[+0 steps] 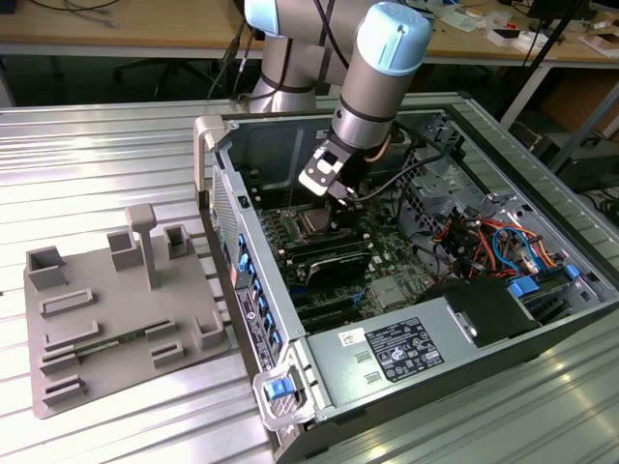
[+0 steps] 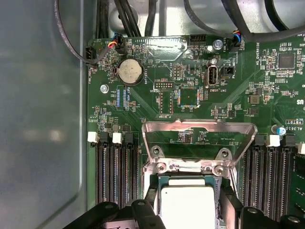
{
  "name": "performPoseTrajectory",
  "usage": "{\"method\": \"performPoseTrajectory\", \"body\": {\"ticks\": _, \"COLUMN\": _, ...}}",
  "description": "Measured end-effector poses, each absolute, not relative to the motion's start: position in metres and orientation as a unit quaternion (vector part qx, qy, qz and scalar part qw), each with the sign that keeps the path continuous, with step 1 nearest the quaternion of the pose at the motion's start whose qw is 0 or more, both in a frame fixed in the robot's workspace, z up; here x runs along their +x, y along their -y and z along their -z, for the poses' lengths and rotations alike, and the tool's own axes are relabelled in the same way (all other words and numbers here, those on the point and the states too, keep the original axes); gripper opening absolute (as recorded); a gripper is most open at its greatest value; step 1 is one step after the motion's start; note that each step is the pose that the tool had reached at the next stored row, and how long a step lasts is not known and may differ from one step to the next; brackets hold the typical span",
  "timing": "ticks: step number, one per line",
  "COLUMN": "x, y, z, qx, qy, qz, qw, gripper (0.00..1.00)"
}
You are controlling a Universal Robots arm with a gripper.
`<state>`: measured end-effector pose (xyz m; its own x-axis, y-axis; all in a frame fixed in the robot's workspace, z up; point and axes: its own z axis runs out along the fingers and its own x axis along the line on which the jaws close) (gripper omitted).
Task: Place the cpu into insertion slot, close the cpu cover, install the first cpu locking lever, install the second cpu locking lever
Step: 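Place the cpu into insertion slot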
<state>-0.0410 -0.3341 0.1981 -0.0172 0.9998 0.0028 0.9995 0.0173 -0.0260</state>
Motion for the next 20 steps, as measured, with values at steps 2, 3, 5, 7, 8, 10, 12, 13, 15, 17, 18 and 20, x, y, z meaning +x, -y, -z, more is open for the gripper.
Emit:
{"method": "performPoseTrajectory", "body": {"ticks": 2, "x": -0.0411, "y": 0.3341, "z": -0.1981, "qx": -0.701, "qy": 0.713, "qz": -0.008, "qw": 0.01, "gripper": 0.62}}
{"method": "performPoseTrajectory", "body": {"ticks": 3, "x": -0.0411, "y": 0.3342, "z": -0.1982, "qx": -0.701, "qy": 0.713, "qz": -0.008, "qw": 0.01, "gripper": 0.61}}
{"method": "performPoseTrajectory", "body": {"ticks": 5, "x": -0.0411, "y": 0.3342, "z": -0.1981, "qx": -0.701, "qy": 0.713, "qz": -0.008, "qw": 0.01, "gripper": 0.55}}
{"method": "performPoseTrajectory", "body": {"ticks": 7, "x": -0.0414, "y": 0.3342, "z": -0.1981, "qx": -0.701, "qy": 0.713, "qz": -0.008, "qw": 0.01, "gripper": 0.55}}
{"method": "performPoseTrajectory", "body": {"ticks": 8, "x": -0.042, "y": 0.3342, "z": -0.198, "qx": -0.701, "qy": 0.713, "qz": -0.008, "qw": 0.01, "gripper": 0.55}}
{"method": "performPoseTrajectory", "body": {"ticks": 10, "x": -0.0465, "y": 0.3342, "z": -0.198, "qx": -0.701, "qy": 0.713, "qz": -0.008, "qw": 0.009, "gripper": 0.55}}
{"method": "performPoseTrajectory", "body": {"ticks": 12, "x": -0.0489, "y": 0.3342, "z": -0.1982, "qx": -0.701, "qy": 0.713, "qz": -0.008, "qw": 0.01, "gripper": 0.55}}
{"method": "performPoseTrajectory", "body": {"ticks": 13, "x": -0.0489, "y": 0.3342, "z": -0.1982, "qx": -0.701, "qy": 0.713, "qz": -0.008, "qw": 0.01, "gripper": 0.55}}
{"method": "performPoseTrajectory", "body": {"ticks": 15, "x": -0.0491, "y": 0.3342, "z": -0.1981, "qx": -0.701, "qy": 0.713, "qz": -0.008, "qw": 0.01, "gripper": 0.55}}
{"method": "performPoseTrajectory", "body": {"ticks": 17, "x": -0.0492, "y": 0.3342, "z": -0.1982, "qx": -0.701, "qy": 0.713, "qz": -0.008, "qw": 0.01, "gripper": 0.55}}
{"method": "performPoseTrajectory", "body": {"ticks": 18, "x": -0.0493, "y": 0.3342, "z": -0.1982, "qx": -0.701, "qy": 0.713, "qz": -0.008, "qw": 0.01, "gripper": 0.55}}
{"method": "performPoseTrajectory", "body": {"ticks": 20, "x": -0.0494, "y": 0.3342, "z": -0.1981, "qx": -0.701, "qy": 0.713, "qz": -0.008, "qw": 0.01, "gripper": 0.56}}
